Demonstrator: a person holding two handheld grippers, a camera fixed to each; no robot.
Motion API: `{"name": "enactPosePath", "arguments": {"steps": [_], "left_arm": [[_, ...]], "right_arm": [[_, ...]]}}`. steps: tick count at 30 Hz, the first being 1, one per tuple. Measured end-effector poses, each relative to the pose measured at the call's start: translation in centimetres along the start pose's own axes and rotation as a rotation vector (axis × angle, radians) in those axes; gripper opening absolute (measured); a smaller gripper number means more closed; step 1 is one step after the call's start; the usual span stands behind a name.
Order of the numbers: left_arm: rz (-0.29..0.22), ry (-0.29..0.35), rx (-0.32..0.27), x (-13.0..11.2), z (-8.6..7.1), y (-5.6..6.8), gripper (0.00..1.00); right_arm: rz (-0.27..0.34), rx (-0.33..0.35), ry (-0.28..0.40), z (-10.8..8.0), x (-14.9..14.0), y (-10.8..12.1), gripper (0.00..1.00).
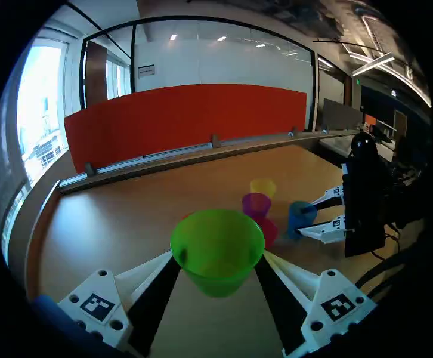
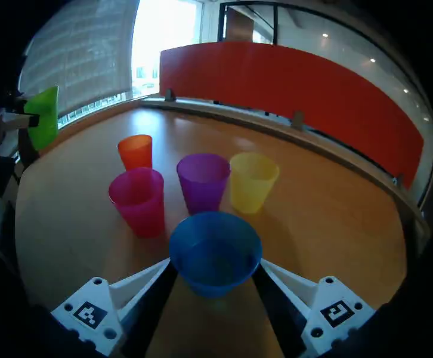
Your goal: Pour water
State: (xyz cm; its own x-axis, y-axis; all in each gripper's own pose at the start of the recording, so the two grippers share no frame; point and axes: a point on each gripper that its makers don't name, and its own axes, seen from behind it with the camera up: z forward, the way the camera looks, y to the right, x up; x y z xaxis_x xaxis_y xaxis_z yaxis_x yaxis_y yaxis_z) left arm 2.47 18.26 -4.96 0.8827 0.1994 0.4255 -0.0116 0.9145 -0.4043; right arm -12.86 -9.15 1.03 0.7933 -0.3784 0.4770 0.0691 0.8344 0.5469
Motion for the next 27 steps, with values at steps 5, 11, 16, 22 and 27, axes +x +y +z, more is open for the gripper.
{"name": "enactPosePath", "arguments": {"steps": [5, 11, 16, 22, 27], "left_arm": [[0.003, 0.012, -0.007, 0.5, 0.1, 0.1, 0.83], [0.006, 0.035, -0.022, 1.5, 0.2, 0.2, 0.83], [0.012, 0.054, -0.036, 2.3, 0.3, 0.2, 0.83], [0.02, 0.077, -0.049, 3.4, 0.0, 0.0, 0.83], [0.027, 0.093, -0.057, 4.2, -0.4, 0.0, 0.83]], "right_arm": [[0.003, -0.012, 0.037, -1.5, 2.0, 0.3, 0.87], [-0.012, -0.027, 0.104, -4.0, 5.9, 0.4, 0.87], [-0.013, -0.038, 0.163, -6.1, 9.3, 0.3, 0.87], [-0.028, -0.053, 0.224, -8.4, 12.7, 0.0, 0.87], [-0.041, -0.066, 0.27, -10.1, 15.2, -0.5, 0.87]]}}
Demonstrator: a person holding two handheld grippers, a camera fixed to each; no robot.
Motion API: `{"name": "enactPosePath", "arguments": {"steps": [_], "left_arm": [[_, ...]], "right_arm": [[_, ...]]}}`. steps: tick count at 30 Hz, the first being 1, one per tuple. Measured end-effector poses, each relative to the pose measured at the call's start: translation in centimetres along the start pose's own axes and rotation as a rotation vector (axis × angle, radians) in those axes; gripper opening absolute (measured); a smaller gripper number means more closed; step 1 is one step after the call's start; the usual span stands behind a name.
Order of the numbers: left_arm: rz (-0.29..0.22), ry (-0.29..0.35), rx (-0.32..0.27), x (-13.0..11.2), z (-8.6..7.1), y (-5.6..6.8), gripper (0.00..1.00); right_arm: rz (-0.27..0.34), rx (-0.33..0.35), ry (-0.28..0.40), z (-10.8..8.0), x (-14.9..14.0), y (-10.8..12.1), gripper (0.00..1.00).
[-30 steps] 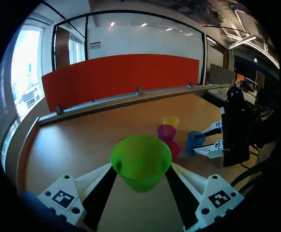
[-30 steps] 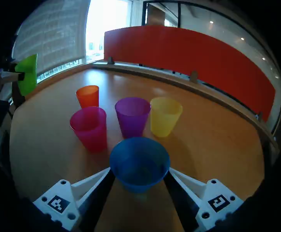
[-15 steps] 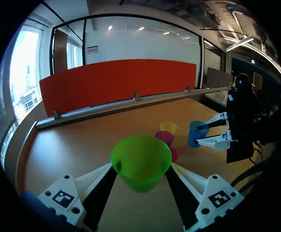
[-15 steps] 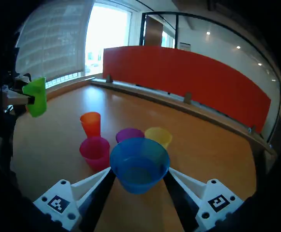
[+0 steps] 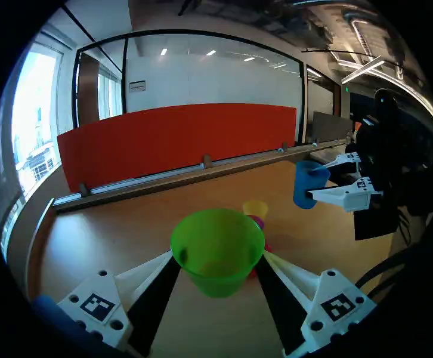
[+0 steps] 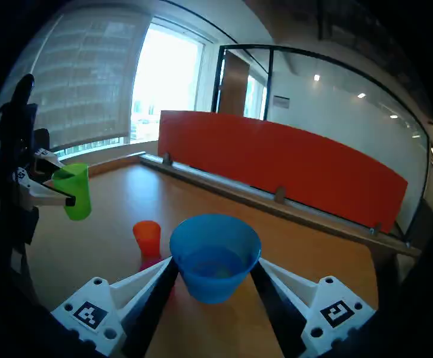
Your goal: Pour water
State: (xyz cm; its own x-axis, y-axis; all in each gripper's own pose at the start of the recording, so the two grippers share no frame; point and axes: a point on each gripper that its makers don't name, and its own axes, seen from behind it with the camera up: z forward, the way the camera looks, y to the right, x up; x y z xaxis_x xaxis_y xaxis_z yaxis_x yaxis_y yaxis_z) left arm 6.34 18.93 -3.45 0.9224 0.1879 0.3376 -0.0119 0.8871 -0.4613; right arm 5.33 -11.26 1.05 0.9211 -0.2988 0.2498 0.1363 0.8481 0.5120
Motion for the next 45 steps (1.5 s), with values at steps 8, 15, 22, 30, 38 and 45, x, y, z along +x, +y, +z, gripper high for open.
{"name": "enactPosePath", "arguments": {"steps": [8, 15, 22, 30, 38, 45], "left_arm": [[0.006, 0.02, -0.014, 0.8, -0.6, 0.1, 0.83], [0.009, 0.033, -0.022, 1.2, -1.1, 0.1, 0.83], [-0.003, 0.056, -0.032, 2.0, -1.2, 0.2, 0.83], [0.008, 0.073, -0.037, 3.4, -1.4, -0.1, 0.83], [0.012, 0.103, -0.03, 4.8, -1.8, -0.3, 0.83], [0.008, 0.13, -0.024, 5.7, -2.2, -0.4, 0.84]], "right_arm": [[0.035, -0.013, 0.074, -1.6, 4.0, -0.6, 0.87], [0.04, -0.028, 0.112, -2.7, 6.2, -0.9, 0.87], [0.058, -0.04, 0.139, -3.5, 7.4, -1.2, 0.87], [0.071, -0.052, 0.148, -4.0, 8.0, -1.3, 0.87], [0.079, -0.061, 0.151, -4.4, 8.1, -1.5, 0.87], [0.074, -0.066, 0.149, -4.9, 7.9, -1.6, 0.87]]}}
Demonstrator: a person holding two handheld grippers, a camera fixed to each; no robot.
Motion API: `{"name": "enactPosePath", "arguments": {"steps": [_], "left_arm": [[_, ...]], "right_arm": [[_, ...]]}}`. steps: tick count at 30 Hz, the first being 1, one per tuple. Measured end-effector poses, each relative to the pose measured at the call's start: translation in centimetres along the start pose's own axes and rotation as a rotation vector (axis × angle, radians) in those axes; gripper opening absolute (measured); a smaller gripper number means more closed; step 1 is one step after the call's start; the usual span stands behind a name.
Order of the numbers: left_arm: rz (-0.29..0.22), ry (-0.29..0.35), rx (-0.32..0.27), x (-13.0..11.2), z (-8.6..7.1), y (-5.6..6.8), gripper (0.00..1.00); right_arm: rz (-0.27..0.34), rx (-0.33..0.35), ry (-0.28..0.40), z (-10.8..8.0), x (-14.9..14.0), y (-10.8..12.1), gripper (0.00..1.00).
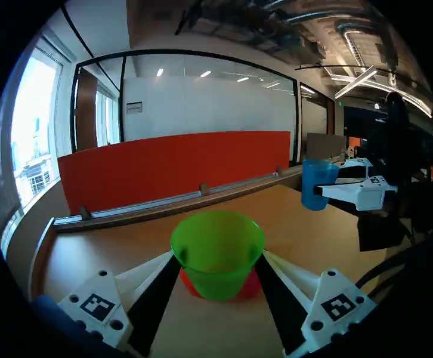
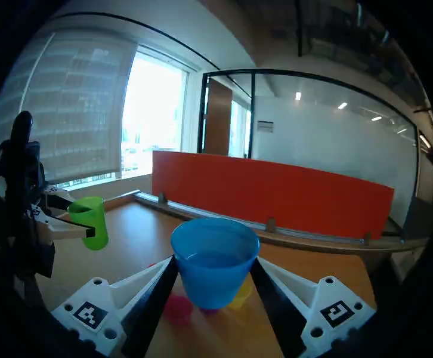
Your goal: Pour water
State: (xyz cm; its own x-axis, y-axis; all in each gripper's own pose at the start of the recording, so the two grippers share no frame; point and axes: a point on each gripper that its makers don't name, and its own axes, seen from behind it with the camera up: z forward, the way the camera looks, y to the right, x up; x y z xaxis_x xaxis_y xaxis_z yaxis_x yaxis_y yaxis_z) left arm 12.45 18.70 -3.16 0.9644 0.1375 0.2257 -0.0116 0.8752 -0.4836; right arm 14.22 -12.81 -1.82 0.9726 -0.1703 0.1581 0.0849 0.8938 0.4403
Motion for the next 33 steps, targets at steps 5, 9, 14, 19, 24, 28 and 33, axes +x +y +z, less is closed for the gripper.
{"name": "enactPosePath", "arguments": {"steps": [5, 9, 14, 19, 24, 28, 33], "left_arm": [[-0.009, 0.028, 0.01, 0.9, -0.3, -0.1, 0.84], [-0.015, 0.043, 0.01, 1.4, -0.5, -0.1, 0.84], [-0.009, 0.054, 0.021, 1.8, -0.8, -0.3, 0.84], [-0.008, 0.058, 0.014, 2.0, -1.0, 0.0, 0.84], [-0.006, 0.058, 0.008, 1.9, -1.1, 0.1, 0.84], [0.001, 0.055, 0.0, 1.9, -1.2, 0.2, 0.83], [0.01, 0.054, -0.006, 2.0, -1.2, 0.4, 0.84]], "right_arm": [[0.0, -0.001, 0.001, -0.3, 0.1, -0.2, 0.87], [-0.001, -0.001, 0.003, -0.5, 0.2, -0.5, 0.87], [0.0, -0.005, 0.004, -0.6, 0.1, -0.8, 0.87], [0.002, -0.004, 0.006, -0.8, 0.1, -1.1, 0.87], [-0.006, 0.002, 0.004, -1.0, 0.2, -1.3, 0.87], [-0.02, 0.011, -0.001, -1.1, 0.3, -1.5, 0.87], [-0.035, 0.019, -0.006, -1.0, 0.7, -1.6, 0.87]]}}
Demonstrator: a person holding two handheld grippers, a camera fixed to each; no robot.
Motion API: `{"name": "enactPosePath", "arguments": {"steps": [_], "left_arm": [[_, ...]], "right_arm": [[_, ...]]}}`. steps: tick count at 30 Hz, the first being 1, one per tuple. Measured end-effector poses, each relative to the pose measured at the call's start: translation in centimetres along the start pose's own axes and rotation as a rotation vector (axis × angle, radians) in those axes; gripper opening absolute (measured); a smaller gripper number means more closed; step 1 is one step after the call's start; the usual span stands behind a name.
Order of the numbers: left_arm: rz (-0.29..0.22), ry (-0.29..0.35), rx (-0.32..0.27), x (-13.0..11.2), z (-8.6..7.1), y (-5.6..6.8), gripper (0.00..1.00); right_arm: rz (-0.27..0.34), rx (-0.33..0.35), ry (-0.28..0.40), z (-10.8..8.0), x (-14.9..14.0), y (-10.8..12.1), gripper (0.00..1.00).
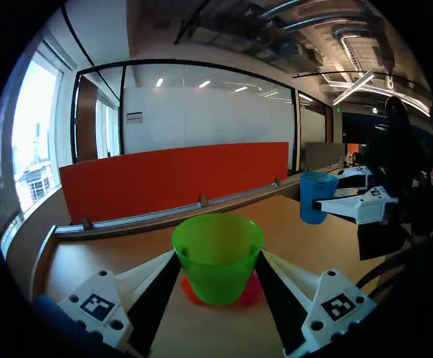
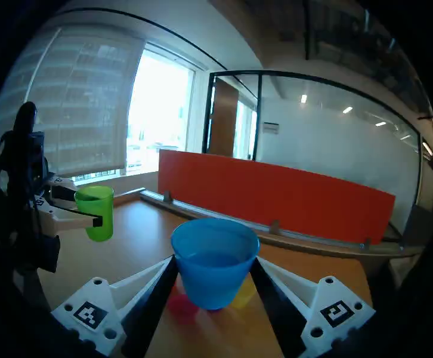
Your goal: Pour water
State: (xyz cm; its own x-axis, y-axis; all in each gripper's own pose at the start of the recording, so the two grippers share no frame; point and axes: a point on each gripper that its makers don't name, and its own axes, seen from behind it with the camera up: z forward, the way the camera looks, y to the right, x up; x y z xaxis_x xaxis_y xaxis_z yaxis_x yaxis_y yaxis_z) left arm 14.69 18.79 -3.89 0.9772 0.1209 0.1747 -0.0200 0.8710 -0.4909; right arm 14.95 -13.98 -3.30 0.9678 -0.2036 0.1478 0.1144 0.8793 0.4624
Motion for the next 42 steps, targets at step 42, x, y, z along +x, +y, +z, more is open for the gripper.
{"name": "enactPosePath", "arguments": {"steps": [42], "left_arm": [[0.022, -0.019, -0.076, 0.8, -0.2, 2.6, 0.83]], "right_arm": [[-0.167, 0.156, 0.064, 1.9, 5.8, -3.4, 0.87]]}}
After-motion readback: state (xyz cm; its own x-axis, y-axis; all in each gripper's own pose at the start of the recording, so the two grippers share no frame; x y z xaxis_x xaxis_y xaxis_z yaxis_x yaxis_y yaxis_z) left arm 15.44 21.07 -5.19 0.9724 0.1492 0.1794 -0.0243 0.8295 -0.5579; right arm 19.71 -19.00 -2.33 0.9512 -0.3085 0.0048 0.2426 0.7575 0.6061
